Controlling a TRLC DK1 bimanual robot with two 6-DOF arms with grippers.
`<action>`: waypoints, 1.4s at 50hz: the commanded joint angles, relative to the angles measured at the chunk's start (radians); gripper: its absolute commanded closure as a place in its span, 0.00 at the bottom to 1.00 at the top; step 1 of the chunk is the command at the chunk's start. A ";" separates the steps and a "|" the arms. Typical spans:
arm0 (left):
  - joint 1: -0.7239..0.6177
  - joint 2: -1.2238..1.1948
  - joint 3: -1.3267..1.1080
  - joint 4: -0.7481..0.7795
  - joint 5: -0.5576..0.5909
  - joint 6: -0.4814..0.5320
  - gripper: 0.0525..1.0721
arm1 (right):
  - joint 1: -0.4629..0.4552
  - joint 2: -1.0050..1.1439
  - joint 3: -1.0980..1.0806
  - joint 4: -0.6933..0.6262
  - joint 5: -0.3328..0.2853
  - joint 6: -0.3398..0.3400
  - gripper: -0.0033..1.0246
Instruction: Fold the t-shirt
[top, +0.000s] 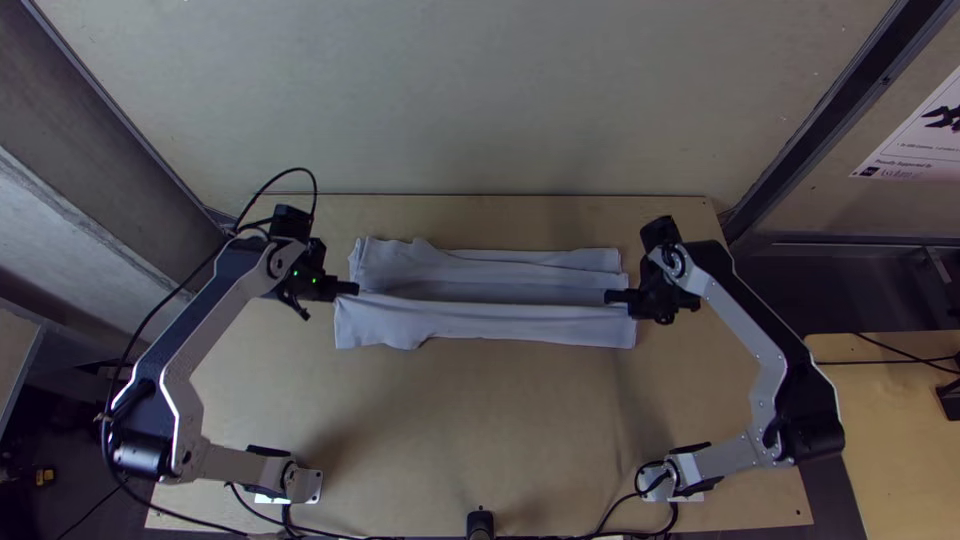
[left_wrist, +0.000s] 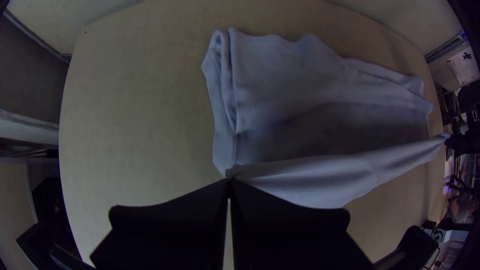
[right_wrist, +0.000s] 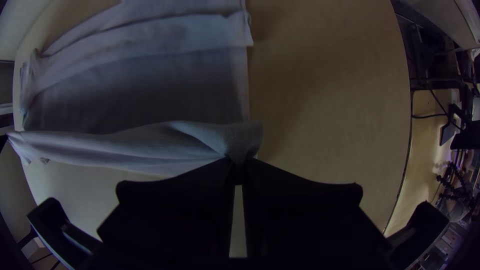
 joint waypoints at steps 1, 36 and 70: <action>0.005 0.068 0.091 -0.005 -0.022 0.031 0.97 | -0.008 0.059 0.075 0.003 0.017 -0.012 0.97; 0.001 0.407 0.390 0.061 -0.051 0.074 0.97 | -0.019 0.404 0.429 0.003 0.025 -0.035 0.97; 0.001 0.616 0.442 0.243 -0.054 -0.003 0.04 | -0.019 0.489 0.488 0.021 0.062 -0.038 0.24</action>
